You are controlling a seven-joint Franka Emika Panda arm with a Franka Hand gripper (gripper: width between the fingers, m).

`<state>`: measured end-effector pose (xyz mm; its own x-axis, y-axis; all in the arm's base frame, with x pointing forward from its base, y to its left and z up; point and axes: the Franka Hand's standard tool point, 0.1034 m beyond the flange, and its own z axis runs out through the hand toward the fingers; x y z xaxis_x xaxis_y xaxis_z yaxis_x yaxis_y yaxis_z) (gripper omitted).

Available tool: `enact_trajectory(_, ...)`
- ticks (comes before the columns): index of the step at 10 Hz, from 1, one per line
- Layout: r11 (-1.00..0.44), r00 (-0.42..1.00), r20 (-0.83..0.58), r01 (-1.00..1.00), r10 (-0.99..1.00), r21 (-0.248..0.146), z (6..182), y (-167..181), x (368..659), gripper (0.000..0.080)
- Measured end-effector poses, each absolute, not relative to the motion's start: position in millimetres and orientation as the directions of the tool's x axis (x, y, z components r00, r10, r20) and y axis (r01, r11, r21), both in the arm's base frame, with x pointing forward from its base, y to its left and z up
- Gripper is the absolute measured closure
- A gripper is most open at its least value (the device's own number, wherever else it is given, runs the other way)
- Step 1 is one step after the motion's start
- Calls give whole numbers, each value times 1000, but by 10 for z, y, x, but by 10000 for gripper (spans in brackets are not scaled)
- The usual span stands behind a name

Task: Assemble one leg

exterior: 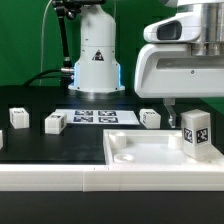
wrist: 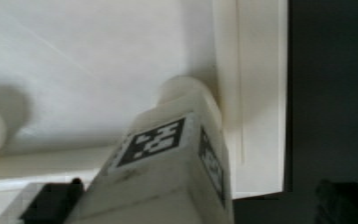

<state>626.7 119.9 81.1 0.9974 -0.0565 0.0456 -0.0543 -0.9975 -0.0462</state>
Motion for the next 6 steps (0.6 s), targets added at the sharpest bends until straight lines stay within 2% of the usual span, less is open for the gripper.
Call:
enact_trajectory(1, -998, 997, 57, 57, 55, -34, 816, 1183, 6277, 150)
enact_trajectory(3, -992, 990, 67, 124, 122, -28, 819, 1163, 6291, 150)
enact_trajectory(5, -992, 991, 67, 120, 118, -28, 818, 1162, 6291, 412)
enact_trajectory(6, -992, 991, 67, 120, 118, -28, 819, 1162, 6291, 412)
